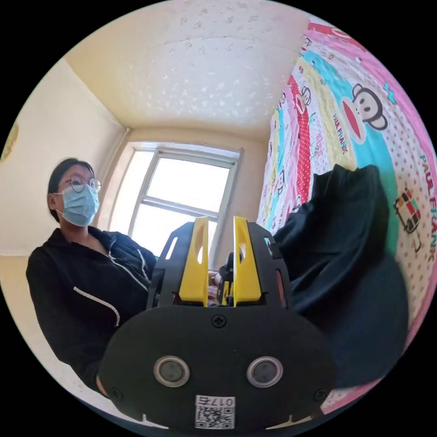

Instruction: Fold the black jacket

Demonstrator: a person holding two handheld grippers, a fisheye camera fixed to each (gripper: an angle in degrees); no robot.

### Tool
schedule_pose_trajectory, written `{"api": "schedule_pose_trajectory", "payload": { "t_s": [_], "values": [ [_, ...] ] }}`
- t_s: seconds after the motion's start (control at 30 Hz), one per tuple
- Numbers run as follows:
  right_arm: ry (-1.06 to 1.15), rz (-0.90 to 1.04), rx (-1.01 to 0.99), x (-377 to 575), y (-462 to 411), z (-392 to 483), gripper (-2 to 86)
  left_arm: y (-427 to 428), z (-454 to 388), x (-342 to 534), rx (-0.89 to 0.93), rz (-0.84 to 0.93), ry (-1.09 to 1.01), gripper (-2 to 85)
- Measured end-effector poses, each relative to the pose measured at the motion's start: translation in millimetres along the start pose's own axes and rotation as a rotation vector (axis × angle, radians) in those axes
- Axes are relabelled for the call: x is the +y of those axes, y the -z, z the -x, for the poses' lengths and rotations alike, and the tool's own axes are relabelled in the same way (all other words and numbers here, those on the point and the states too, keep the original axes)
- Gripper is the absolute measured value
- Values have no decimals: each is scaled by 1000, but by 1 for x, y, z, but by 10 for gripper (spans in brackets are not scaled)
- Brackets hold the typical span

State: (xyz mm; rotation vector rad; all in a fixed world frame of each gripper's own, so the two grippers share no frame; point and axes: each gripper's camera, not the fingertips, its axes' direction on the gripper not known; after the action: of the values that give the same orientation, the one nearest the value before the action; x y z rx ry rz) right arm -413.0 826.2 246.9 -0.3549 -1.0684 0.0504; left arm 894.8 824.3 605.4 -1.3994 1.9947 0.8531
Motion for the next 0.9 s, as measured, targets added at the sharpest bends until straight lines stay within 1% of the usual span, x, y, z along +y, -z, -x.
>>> {"api": "schedule_pose_trajectory", "payload": {
  "t_s": [0.03,0.1,0.13,0.17,0.2,0.27,0.3,0.37,0.43,0.5,0.53,0.57,0.6,0.67,0.73,0.8,0.87,0.9],
  "values": [
    [2,26,69,-16,-5,-3,98,0,3,9,-25,-1,29,41],
    [-3,69,179,-40,-12,-13,111,19,11,49,-101,-114,119,47],
    [-15,94,265,-58,-15,-22,117,25,13,59,-105,-153,131,50],
    [-19,125,344,-76,-19,-33,122,40,16,78,-87,-231,159,52],
    [-21,145,385,-86,-22,-38,125,53,19,97,-56,-292,183,56],
    [-41,250,539,-125,-41,-62,141,66,20,121,-26,-342,193,57],
    [-49,279,576,-136,-47,-68,147,71,17,135,-29,-355,192,49],
    [-62,370,734,-171,-71,-91,169,79,13,154,-55,-396,216,46],
    [-93,443,827,-190,-84,-113,174,84,9,171,-52,-462,223,45],
    [-190,531,817,-203,-92,-138,169,87,5,188,-14,-547,210,44],
    [-272,569,765,-206,-95,-151,160,88,4,191,-9,-567,204,44],
    [-332,587,724,-208,-98,-158,122,89,0,196,-5,-607,184,43],
    [-339,582,711,-208,-99,-157,102,91,-3,198,-1,-648,156,43],
    [-328,534,737,-211,-100,-137,53,96,-9,200,9,-715,114,48],
    [-289,532,717,-213,-103,-111,44,102,-15,198,12,-772,76,55],
    [-219,539,635,-217,-105,-74,39,115,-30,190,-27,-814,11,65],
    [-71,536,460,-219,-106,-10,35,129,-49,180,-91,-831,-50,73],
    [-34,537,413,-219,-106,7,34,140,-65,173,-139,-844,-89,81]
  ]
}}
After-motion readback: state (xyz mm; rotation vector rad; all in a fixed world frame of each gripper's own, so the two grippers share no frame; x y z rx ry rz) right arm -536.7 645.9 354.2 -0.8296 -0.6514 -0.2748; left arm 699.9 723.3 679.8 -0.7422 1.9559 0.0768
